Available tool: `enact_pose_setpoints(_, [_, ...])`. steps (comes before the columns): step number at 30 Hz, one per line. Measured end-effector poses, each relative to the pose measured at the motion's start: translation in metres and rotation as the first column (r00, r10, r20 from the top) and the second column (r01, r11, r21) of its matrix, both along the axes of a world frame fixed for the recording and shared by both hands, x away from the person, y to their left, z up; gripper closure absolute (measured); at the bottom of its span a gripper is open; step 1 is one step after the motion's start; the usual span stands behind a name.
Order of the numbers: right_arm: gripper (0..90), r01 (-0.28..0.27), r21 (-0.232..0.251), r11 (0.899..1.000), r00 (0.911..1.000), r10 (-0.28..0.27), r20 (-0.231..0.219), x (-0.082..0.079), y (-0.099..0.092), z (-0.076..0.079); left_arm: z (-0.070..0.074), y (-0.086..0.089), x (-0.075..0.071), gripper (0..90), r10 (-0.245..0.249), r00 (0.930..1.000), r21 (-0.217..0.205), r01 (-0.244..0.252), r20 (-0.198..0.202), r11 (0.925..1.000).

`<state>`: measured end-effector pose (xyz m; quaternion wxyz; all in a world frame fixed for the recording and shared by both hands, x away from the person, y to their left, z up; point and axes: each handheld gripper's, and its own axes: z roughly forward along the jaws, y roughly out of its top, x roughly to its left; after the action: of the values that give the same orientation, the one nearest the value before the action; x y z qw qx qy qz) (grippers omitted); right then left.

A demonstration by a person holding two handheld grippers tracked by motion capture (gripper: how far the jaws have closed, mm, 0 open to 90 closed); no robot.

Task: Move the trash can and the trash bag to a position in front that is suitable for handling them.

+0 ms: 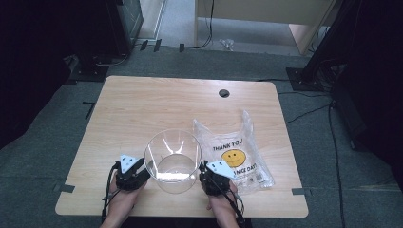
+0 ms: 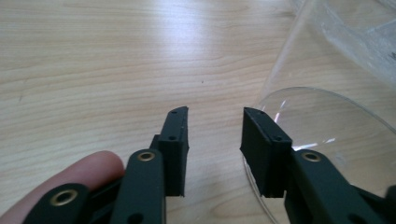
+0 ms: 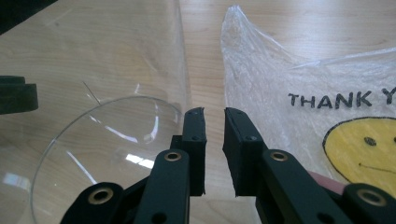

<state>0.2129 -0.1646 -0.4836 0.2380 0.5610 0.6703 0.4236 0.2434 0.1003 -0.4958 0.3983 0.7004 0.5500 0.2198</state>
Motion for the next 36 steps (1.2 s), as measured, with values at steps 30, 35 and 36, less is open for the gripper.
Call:
enact_pose_setpoints(30, [46.1, 0.207, -0.165, 0.964, 0.9776, -0.211, -0.003, 0.029, -0.181, -0.014, -0.015, 0.079, 0.015, 29.0, 0.027, 0.9991, 0.084, -0.024, -0.032, 0.9962])
enact_pose_setpoints(35, [43.4, 0.241, -0.193, 0.951, 0.9670, -0.252, -0.036, 0.027, -0.197, -0.029, -0.017, 0.092, 0.015, 27.7, 0.058, 0.9979, 0.106, -0.055, -0.028, 0.9928])
enact_pose_setpoints(36, [43.3, 0.241, -0.179, 0.954, 0.9663, -0.253, -0.047, 0.026, -0.199, -0.031, -0.017, 0.093, 0.015, 27.7, 0.060, 0.9976, 0.102, -0.057, -0.033, 0.9931])
